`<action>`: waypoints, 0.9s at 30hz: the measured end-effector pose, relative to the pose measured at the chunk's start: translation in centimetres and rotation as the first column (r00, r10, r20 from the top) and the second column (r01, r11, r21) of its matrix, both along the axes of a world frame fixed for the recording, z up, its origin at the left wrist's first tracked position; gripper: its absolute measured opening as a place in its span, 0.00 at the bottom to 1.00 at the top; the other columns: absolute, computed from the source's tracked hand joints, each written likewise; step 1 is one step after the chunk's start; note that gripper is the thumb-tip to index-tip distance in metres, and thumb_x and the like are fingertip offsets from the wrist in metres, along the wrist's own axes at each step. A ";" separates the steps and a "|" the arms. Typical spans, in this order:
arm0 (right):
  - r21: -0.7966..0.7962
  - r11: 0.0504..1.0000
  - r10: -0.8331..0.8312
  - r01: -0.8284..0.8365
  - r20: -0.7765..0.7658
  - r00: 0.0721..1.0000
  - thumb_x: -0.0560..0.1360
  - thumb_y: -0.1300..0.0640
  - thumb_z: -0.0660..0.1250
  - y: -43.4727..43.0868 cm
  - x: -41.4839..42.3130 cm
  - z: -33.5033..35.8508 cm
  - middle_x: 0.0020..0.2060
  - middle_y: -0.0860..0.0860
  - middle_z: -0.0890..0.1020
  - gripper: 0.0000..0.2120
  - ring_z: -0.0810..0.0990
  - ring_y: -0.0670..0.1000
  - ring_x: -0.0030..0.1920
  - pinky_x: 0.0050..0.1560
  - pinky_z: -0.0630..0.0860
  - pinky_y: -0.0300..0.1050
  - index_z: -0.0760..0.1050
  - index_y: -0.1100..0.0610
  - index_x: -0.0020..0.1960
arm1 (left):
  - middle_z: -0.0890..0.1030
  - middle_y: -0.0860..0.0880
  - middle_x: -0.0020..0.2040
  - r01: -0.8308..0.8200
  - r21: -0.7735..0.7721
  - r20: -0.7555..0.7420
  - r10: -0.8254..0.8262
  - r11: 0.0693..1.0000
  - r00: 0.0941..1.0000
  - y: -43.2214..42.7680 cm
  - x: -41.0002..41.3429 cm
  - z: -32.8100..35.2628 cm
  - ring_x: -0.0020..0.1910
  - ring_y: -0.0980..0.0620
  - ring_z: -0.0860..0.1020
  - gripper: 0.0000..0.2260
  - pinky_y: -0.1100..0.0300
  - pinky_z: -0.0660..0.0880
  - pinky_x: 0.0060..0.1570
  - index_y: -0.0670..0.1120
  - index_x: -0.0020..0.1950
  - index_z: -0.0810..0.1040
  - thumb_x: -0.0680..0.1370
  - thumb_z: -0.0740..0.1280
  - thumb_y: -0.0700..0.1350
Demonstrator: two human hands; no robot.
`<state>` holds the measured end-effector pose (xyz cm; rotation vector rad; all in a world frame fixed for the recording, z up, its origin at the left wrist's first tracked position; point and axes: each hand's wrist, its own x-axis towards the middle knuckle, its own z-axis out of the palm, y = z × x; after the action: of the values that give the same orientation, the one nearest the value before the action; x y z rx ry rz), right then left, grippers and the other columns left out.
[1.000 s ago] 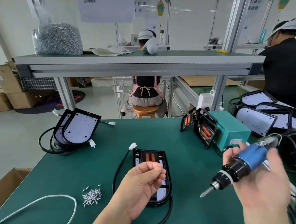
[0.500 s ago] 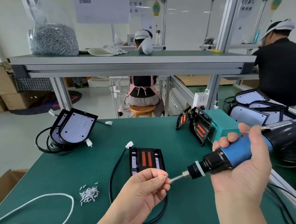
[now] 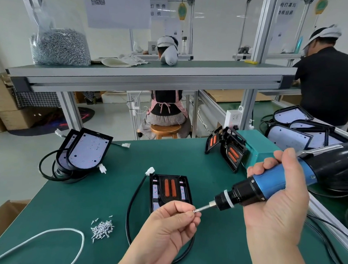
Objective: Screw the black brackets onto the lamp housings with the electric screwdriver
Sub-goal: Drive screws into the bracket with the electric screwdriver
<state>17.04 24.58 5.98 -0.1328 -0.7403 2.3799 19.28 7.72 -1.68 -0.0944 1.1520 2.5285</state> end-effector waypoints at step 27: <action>0.197 0.980 -0.019 0.018 0.000 1.000 0.81 0.49 0.67 -2.1 0.9 -2.0 0.37 0.48 0.77 0.10 0.76 0.49 0.37 0.49 0.77 0.45 0.71 0.52 0.58 | 0.83 0.58 0.43 -0.760 -0.500 -0.817 0.064 0.415 0.573 0.6 2.1 -2.0 0.43 0.57 0.81 0.33 0.75 0.72 0.48 0.64 0.63 0.77 0.72 0.72 0.28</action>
<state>17.92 22.51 4.01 -0.0585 -0.9662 2.2740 21.40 8.29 -3.66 0.4357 3.0148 2.1029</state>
